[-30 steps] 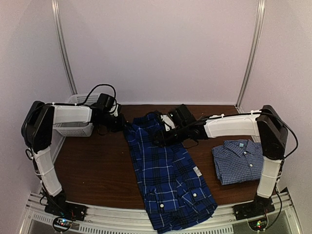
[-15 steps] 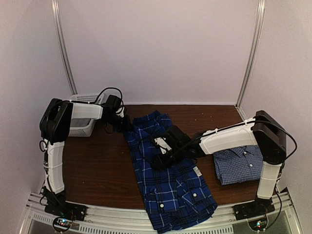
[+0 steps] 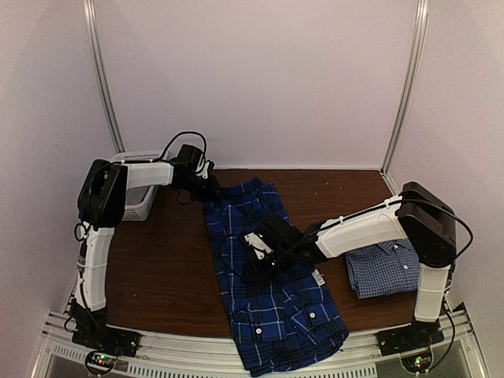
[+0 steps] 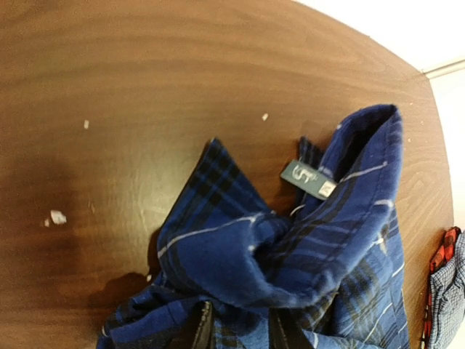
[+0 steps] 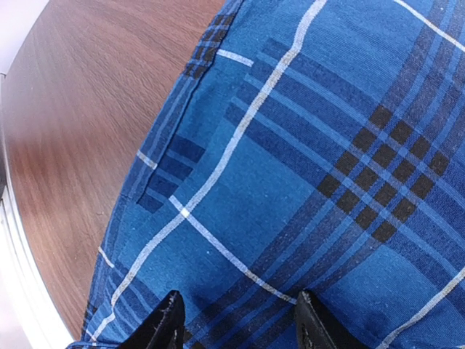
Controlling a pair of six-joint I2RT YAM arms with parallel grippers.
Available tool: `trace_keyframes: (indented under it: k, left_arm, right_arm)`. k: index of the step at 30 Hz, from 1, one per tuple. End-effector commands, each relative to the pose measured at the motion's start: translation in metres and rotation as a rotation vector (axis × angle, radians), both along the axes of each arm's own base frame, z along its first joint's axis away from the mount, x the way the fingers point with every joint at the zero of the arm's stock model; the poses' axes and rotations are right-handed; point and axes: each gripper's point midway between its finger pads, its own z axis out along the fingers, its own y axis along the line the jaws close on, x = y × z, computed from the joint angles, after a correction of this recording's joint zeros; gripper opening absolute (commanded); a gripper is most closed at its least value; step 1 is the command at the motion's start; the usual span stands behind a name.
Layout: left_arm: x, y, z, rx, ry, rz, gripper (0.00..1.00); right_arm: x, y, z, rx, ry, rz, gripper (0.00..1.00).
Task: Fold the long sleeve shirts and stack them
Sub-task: Adjust the corner of the shirt at the center of the board.
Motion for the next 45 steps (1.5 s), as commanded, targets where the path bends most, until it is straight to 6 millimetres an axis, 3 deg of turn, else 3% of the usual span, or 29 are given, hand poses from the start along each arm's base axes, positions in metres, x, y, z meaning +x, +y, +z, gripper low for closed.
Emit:
trace_keyframes:
  k: [1,4,9,13,16,27,34,45]
  left_arm:
    - [0.018,0.0,0.025,0.006,-0.083,-0.031,0.28]
    - [0.016,0.006,0.039,0.015,-0.096,-0.023,0.29]
    - [0.005,0.034,0.063,0.012,-0.12,0.044,0.31]
    - [-0.006,0.061,0.057,0.026,-0.093,0.101,0.32]
    - [-0.01,0.069,0.044,0.041,-0.072,0.094,0.32]
    - [-0.007,0.052,0.013,0.026,-0.032,0.002,0.31]
    - [0.002,0.045,0.005,0.022,-0.032,-0.01,0.29]
    - [0.015,0.03,0.015,-0.011,-0.066,-0.044,0.0]
  right_arm:
    - [-0.012,-0.015,-0.037,-0.096,0.033,0.012,0.54]
    - [-0.013,-0.016,-0.04,-0.1,0.039,0.012,0.54]
    - [-0.013,-0.015,-0.042,-0.098,0.04,0.013,0.54]
    - [-0.014,-0.013,-0.043,-0.096,0.045,0.017,0.54]
    - [-0.014,-0.013,-0.044,-0.097,0.047,0.02,0.54]
    - [-0.015,-0.015,-0.047,-0.106,0.05,0.021,0.54]
    - [-0.015,-0.017,-0.049,-0.11,0.053,0.019,0.54]
    - [-0.017,-0.019,-0.053,-0.12,0.055,0.022,0.54]
